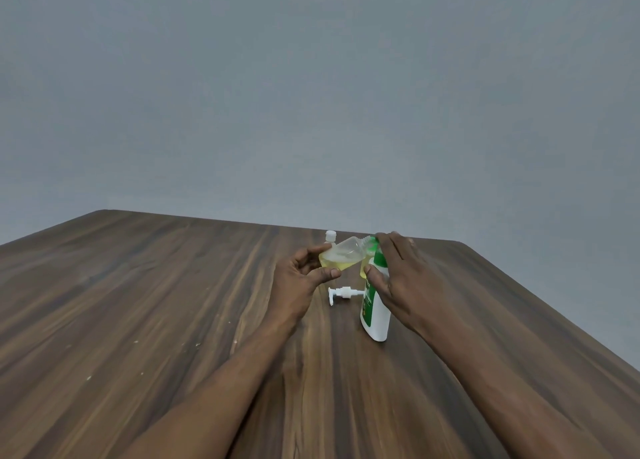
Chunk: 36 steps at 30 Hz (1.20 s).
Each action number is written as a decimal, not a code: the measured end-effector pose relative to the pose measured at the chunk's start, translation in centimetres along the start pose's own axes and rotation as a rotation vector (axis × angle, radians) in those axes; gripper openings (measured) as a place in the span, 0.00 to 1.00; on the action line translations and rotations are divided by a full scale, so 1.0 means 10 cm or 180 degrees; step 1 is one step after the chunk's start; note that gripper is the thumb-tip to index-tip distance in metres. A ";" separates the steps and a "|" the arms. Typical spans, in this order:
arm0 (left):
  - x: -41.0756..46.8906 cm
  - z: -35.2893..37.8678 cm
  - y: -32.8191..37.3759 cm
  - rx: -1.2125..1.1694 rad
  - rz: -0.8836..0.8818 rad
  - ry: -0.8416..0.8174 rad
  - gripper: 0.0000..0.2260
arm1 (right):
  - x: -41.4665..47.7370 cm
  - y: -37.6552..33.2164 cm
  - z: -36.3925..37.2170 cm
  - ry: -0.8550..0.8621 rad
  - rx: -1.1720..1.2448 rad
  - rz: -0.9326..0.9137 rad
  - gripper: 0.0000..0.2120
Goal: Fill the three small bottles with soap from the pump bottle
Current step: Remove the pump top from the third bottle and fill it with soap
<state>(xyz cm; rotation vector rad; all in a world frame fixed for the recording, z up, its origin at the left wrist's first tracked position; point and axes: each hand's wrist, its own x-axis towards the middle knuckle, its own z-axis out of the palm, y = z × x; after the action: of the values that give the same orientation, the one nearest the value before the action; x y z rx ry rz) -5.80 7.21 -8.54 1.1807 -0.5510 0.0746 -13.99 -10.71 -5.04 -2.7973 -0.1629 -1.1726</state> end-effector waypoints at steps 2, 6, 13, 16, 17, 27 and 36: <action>0.00 0.01 0.01 -0.0011 0.0006 0.0001 0.20 | 0.00 0.01 -0.02 -0.0003 -0.0064 0.0004 0.25; 0.01 0.02 0.00 -0.0051 -0.0003 0.0012 0.20 | 0.05 0.01 -0.06 -0.0062 -0.0166 -0.0001 0.31; 0.01 0.00 -0.02 -0.0020 -0.0009 -0.0020 0.21 | -0.01 0.00 -0.01 0.0015 -0.0077 0.0003 0.25; 0.01 0.00 -0.02 -0.0033 -0.0011 -0.0009 0.21 | -0.02 -0.01 -0.03 0.0073 -0.0078 -0.0038 0.23; 0.01 0.00 -0.01 -0.0036 -0.0004 -0.0005 0.21 | -0.02 0.00 -0.03 0.0056 -0.0067 -0.0009 0.23; 0.02 0.01 -0.02 -0.0059 -0.0003 -0.0003 0.21 | -0.01 -0.02 -0.05 0.0009 0.0015 0.0075 0.24; 0.01 0.06 -0.03 -0.0135 -0.0013 0.0031 0.21 | 0.03 -0.03 -0.10 -0.0046 -0.0045 0.0038 0.27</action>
<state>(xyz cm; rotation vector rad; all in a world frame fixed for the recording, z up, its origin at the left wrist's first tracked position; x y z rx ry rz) -5.79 6.57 -8.54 1.1397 -0.5393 0.0648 -14.52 -10.51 -4.14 -2.8154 -0.1392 -1.1559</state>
